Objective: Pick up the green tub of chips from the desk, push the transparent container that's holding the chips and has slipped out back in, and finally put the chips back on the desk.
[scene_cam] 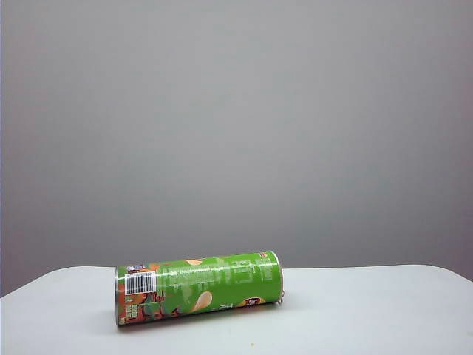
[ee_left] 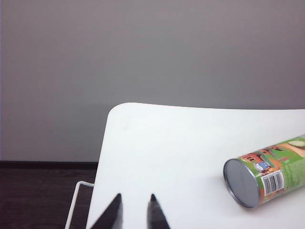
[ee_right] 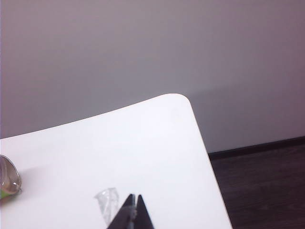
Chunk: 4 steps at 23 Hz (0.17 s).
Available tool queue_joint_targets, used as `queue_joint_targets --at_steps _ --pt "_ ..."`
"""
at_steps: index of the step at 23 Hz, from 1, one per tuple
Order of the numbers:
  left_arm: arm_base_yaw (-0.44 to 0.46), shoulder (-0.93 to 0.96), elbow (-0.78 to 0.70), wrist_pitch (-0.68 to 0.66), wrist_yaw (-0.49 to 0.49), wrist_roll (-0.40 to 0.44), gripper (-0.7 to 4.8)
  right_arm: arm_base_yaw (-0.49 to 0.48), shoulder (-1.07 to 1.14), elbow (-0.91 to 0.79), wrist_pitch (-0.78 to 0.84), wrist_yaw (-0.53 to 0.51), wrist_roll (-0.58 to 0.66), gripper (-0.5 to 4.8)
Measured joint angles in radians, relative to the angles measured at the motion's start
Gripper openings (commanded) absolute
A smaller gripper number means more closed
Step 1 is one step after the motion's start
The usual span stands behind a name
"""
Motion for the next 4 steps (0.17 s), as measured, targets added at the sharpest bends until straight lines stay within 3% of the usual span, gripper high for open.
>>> queue_joint_targets --at_steps 4 --pt "0.0 0.0 0.0 0.0 0.0 0.0 0.71 0.0 0.0 0.0 0.0 -0.002 0.0 -0.05"
